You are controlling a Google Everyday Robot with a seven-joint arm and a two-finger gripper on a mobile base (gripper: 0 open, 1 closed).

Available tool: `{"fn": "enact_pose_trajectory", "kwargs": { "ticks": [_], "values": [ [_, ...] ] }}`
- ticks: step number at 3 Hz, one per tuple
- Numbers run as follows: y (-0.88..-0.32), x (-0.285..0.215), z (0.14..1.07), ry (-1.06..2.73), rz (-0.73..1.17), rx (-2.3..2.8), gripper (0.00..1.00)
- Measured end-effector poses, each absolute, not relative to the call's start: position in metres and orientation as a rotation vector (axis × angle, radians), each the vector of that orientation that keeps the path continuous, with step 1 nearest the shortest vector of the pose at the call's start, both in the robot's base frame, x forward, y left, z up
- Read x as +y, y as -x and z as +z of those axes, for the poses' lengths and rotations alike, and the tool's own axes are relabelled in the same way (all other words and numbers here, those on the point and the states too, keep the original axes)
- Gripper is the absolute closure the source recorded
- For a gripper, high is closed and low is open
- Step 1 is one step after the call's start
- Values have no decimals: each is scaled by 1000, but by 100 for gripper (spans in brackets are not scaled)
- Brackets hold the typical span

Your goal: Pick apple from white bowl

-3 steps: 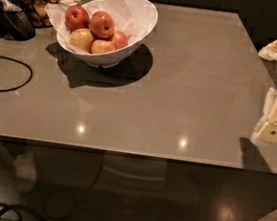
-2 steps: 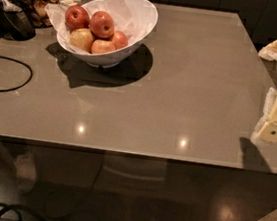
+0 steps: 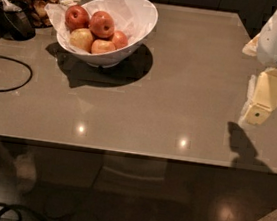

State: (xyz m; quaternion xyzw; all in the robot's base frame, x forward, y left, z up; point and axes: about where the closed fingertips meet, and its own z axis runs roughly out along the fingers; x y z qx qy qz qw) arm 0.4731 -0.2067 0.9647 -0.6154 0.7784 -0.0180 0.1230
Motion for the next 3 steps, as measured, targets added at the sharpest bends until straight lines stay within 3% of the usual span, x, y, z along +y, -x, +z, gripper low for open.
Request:
{"fn": "enact_pose_trajectory", "kwargs": {
  "ticks": [3],
  "values": [
    [-572,-113,985,1766,82,2184,0]
  ]
}}
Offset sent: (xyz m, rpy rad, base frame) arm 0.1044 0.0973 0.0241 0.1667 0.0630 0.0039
